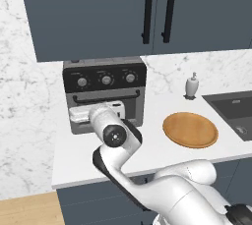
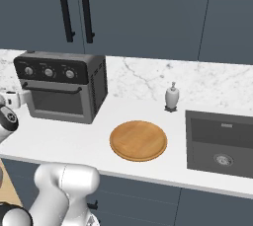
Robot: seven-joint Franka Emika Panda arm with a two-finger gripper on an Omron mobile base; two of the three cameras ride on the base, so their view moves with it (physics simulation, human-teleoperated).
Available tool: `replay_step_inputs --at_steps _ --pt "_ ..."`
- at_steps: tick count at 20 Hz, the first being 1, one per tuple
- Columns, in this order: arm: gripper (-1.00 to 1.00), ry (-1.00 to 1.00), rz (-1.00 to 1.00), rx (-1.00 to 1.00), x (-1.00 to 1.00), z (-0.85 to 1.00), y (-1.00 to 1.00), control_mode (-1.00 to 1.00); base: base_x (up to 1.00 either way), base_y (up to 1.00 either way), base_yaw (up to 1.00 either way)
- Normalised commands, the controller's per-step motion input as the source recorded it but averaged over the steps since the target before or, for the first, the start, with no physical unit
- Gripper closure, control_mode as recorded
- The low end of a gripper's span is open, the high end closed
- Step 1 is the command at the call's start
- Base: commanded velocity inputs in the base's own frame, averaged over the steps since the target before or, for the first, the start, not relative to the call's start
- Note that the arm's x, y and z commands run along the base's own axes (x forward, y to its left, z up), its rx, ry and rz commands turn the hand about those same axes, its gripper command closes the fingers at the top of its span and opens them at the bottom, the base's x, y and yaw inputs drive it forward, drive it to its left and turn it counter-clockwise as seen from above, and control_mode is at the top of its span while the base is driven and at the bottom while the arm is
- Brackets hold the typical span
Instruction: Pick up the kebab skewer and baguette bread, and place them inside the toaster oven. Close the toaster oven door and start by setting the timer.
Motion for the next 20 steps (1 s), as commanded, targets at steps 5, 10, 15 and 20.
replay_step_inputs --at_steps 5,10,15,20 --pt "-1.0 -0.24 0.0 0.01 0.0 0.53 0.2 -1.0 0.0 0.0 0.0" --pt "-1.0 -0.14 0.0 0.0 0.08 0.23 0.11 -1.0 0.0 0.0 0.0" --pt "-1.0 -0.04 -0.01 0.0 0.04 0.0 0.0 -1.0 0.0 0.0 0.0" --pt "-1.0 -0.01 -0.01 0.0 0.16 0.0 0.0 -1.0 0.0 0.0 0.0"
